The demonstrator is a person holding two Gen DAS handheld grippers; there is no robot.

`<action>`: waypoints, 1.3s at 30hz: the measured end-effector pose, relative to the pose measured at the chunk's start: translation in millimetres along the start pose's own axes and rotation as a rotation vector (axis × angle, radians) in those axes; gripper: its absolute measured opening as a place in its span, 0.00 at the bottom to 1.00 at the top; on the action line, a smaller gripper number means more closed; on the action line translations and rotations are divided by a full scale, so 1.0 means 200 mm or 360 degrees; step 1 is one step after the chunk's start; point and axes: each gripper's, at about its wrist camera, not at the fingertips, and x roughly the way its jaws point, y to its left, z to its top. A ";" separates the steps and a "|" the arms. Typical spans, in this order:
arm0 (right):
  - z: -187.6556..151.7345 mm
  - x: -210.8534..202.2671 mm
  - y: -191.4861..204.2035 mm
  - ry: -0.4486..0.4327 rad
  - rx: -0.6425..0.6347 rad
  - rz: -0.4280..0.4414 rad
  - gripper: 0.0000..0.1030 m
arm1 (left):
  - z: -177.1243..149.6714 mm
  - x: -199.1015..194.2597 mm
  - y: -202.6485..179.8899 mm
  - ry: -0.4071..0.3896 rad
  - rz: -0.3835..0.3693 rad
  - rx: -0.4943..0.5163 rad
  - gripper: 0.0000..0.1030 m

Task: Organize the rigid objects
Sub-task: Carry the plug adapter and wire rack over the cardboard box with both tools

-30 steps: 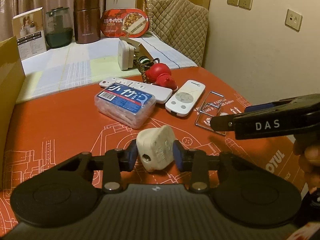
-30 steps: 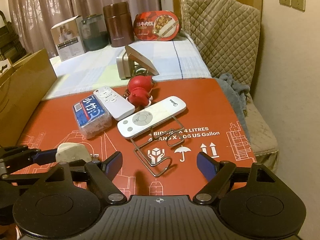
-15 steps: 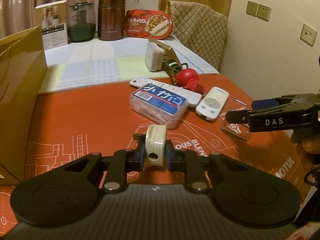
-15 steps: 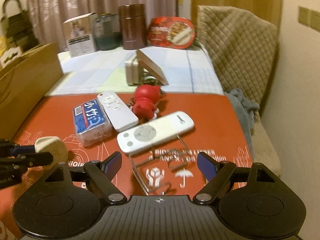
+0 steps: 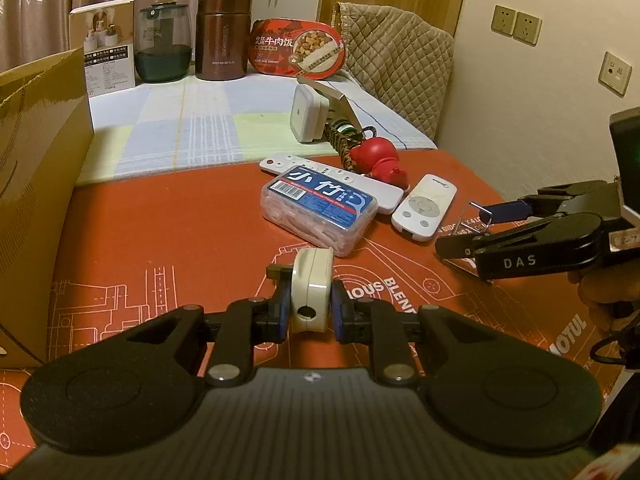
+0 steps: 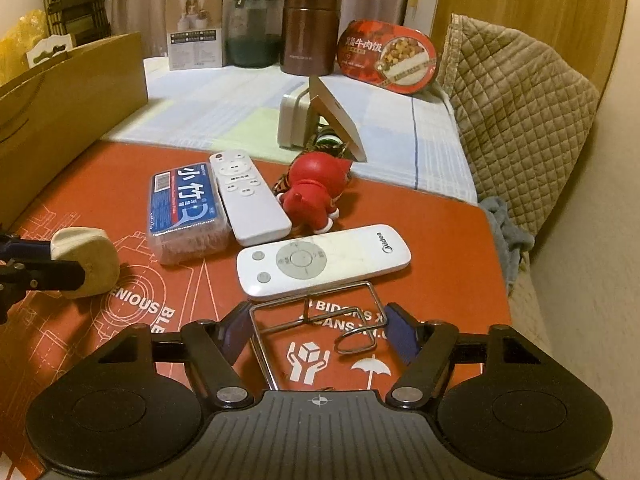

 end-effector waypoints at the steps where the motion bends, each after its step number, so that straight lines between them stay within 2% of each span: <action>1: 0.00 -0.01 0.00 -0.0002 0.0037 0.0008 0.65 | 0.00 0.00 0.00 0.0001 -0.0001 0.0004 0.16; 13: 0.11 -0.16 0.05 -0.0115 0.0204 0.0028 0.65 | 0.01 -0.05 0.02 -0.0022 0.0023 -0.0007 0.16; 21: 0.33 -0.33 0.19 -0.0328 0.0254 0.0109 0.65 | 0.13 -0.21 0.10 -0.0122 0.0090 -0.0054 0.16; 26: 0.50 -0.42 0.37 -0.0487 0.0242 0.0217 0.65 | 0.27 -0.43 0.23 -0.0256 0.0207 -0.0042 0.16; 31: 0.66 -0.48 0.60 -0.0610 0.0216 0.0383 0.65 | 0.38 -0.67 0.45 -0.0323 0.0365 -0.0053 0.16; 36: 0.76 -0.46 0.88 -0.0614 0.0160 0.0590 0.65 | 0.44 -0.87 0.72 -0.0307 0.0524 -0.0057 0.16; 39: 0.80 -0.40 1.05 -0.0561 0.0115 0.0681 0.65 | 0.44 -0.94 0.85 -0.0279 0.0600 -0.0048 0.16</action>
